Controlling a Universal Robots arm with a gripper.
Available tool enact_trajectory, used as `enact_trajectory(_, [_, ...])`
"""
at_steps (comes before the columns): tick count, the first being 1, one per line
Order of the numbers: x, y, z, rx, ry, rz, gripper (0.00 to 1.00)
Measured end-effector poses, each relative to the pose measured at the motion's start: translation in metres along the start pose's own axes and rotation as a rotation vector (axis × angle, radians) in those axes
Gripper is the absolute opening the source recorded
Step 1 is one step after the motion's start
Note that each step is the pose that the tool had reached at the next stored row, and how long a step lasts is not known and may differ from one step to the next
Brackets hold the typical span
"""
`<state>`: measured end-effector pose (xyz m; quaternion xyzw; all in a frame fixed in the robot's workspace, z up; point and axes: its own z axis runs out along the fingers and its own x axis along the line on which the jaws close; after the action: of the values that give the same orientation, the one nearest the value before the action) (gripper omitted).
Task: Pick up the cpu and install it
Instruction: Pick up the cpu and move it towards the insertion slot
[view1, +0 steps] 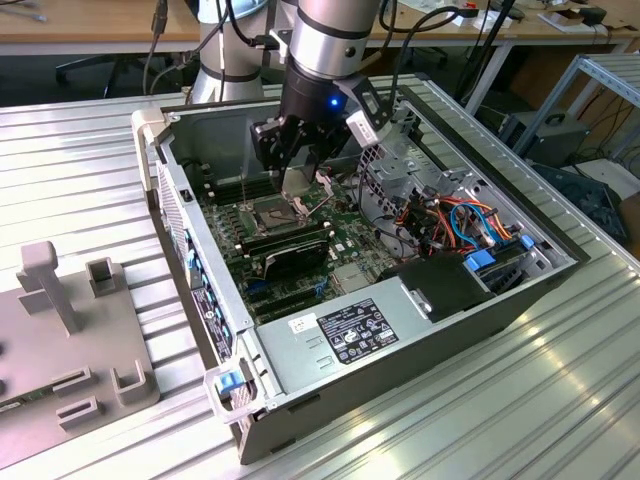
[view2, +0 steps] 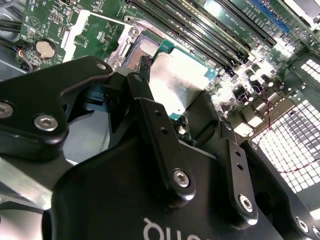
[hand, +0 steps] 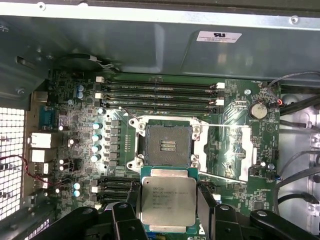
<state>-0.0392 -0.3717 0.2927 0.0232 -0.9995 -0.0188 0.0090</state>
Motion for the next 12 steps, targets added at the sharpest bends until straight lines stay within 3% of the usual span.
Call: enact_trajectory(12, [-0.0010,0.0124,0.0078,0.0001,0.0000,0.000,0.54])
